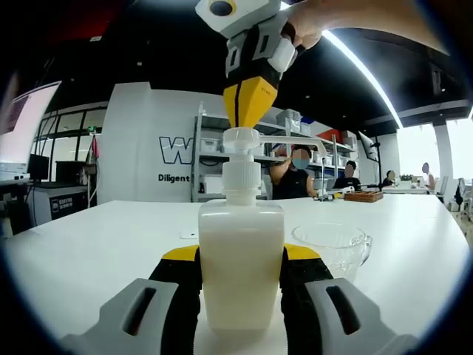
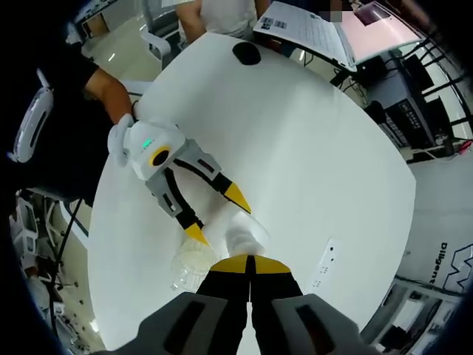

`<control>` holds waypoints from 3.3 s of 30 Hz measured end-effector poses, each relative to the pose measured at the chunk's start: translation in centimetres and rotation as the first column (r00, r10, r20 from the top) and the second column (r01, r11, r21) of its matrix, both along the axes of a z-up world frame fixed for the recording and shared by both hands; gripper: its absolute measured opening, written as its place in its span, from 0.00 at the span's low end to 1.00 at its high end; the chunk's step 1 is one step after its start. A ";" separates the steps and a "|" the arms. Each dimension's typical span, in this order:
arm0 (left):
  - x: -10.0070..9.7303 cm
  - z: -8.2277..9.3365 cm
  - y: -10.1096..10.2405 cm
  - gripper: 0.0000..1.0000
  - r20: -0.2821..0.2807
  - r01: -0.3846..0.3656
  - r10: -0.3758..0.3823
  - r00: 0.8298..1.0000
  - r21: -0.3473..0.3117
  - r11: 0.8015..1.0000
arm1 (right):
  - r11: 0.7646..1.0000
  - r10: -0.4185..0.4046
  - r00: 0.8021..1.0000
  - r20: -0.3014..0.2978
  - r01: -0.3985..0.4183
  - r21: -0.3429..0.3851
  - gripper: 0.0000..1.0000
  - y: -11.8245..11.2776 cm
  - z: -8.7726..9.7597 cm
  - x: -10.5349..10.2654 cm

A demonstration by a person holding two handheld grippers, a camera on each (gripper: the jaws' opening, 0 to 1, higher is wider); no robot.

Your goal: Hold the bottle steady, press the pump all the way down and release, and repeat the specified number of times to dispense into the cup

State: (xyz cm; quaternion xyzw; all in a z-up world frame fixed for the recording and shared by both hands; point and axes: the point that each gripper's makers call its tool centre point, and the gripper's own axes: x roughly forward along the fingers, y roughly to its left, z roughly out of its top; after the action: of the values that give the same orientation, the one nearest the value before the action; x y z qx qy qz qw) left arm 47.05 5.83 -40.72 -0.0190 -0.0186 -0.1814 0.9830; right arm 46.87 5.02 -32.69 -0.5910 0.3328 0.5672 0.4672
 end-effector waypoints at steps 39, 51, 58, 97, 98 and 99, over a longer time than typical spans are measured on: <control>0.0 0.2 0.2 0.39 0.016 -0.006 0.007 1.000 -0.004 1.000 | 0.996 0.019 1.000 -0.009 -0.019 0.087 0.00 0.3 0.2 0.2; 0.2 0.2 0.2 0.39 0.011 -0.002 0.002 1.000 -0.003 1.000 | 0.996 0.058 0.998 0.030 -0.060 0.060 0.00 0.4 1.0 0.2; 0.2 0.2 0.1 0.39 0.010 -0.002 0.002 1.000 -0.002 1.000 | 0.995 0.084 0.995 0.046 -0.086 0.048 0.00 0.4 1.3 0.1; -0.1 0.1 0.1 0.39 0.012 -0.006 0.006 1.000 0.001 1.000 | 0.992 0.123 0.991 0.054 -0.123 0.010 0.00 0.2 1.3 -0.2; -0.1 0.1 0.1 0.39 0.012 -0.006 0.006 1.000 0.001 1.000 | 0.992 0.122 0.991 0.052 -0.122 0.009 0.00 0.2 1.3 -0.2; -0.1 0.2 0.1 0.39 0.012 -0.006 0.006 1.000 0.001 1.000 | 0.992 0.124 0.991 0.052 -0.124 0.008 0.00 0.2 1.3 -0.2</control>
State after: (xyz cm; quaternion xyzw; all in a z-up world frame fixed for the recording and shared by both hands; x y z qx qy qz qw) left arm 46.92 5.95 -40.57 -0.0173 -0.0243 -0.1787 0.9835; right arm 46.66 5.24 -31.39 -0.6224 0.2802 0.5816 0.4427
